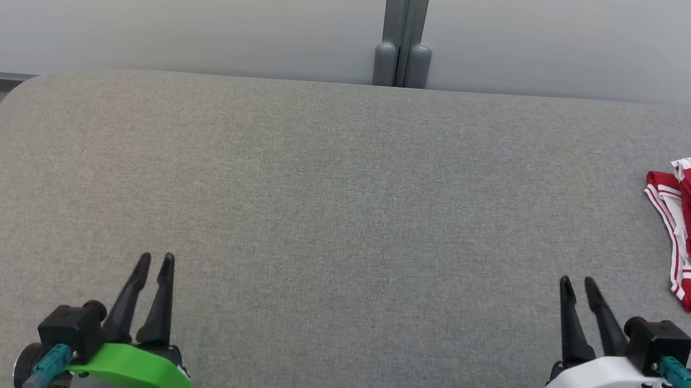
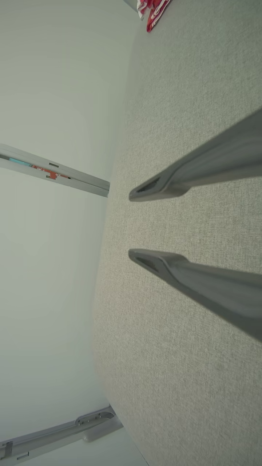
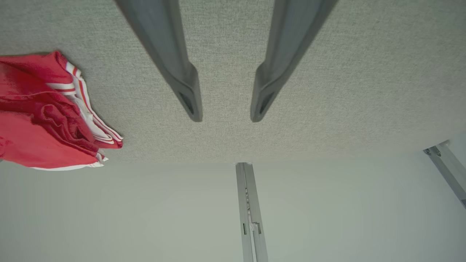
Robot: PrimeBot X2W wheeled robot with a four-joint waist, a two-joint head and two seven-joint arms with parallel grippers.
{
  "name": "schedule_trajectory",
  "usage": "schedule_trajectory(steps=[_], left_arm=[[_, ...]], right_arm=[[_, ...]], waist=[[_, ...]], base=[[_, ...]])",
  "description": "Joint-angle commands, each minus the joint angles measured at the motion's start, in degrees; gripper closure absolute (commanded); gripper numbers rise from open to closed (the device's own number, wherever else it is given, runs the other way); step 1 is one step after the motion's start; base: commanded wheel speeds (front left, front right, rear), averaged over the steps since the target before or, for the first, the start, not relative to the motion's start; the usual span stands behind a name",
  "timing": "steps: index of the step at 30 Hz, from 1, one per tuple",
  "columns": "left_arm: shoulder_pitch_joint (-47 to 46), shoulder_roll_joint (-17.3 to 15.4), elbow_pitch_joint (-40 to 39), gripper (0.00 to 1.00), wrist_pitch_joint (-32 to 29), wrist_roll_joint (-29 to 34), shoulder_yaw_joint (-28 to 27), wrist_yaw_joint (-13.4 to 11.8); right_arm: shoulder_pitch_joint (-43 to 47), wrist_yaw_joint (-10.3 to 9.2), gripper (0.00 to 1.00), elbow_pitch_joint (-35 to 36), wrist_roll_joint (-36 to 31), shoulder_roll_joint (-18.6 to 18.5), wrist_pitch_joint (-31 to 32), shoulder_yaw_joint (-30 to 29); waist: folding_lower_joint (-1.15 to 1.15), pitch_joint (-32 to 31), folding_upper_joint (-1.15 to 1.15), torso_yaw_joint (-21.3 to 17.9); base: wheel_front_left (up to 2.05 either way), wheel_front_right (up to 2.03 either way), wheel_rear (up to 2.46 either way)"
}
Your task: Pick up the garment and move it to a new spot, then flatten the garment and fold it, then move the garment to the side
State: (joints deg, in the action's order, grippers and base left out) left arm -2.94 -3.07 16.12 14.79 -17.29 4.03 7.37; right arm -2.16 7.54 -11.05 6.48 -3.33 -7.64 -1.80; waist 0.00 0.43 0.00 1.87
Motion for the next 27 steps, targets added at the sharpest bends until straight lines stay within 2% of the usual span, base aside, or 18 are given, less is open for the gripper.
schedule_trajectory(steps=[1,6,27], left_arm=[[0.20,0.04,0.51,1.00,-0.10,0.00,0.02,0.01],[1.30,0.24,2.93,1.00,-0.23,-0.41,0.07,0.01],[-0.09,0.02,1.48,1.00,-5.64,-20.48,-2.56,0.05]], right_arm=[[0.33,0.00,1.00,-0.49,0.00,0.13,0.04,0.02],[1.90,0.00,1.00,-3.13,0.26,0.75,0.13,0.02],[0.14,-0.02,1.00,-2.98,23.03,0.64,3.90,-1.30]], waist=[[0.00,0.00,0.00,0.00],[0.00,0.00,0.00,-0.02],[0.00,-0.04,0.00,-0.32]], base=[[0.00,0.00,0.00],[0.00,0.00,0.00],[0.00,0.00,0.00]])
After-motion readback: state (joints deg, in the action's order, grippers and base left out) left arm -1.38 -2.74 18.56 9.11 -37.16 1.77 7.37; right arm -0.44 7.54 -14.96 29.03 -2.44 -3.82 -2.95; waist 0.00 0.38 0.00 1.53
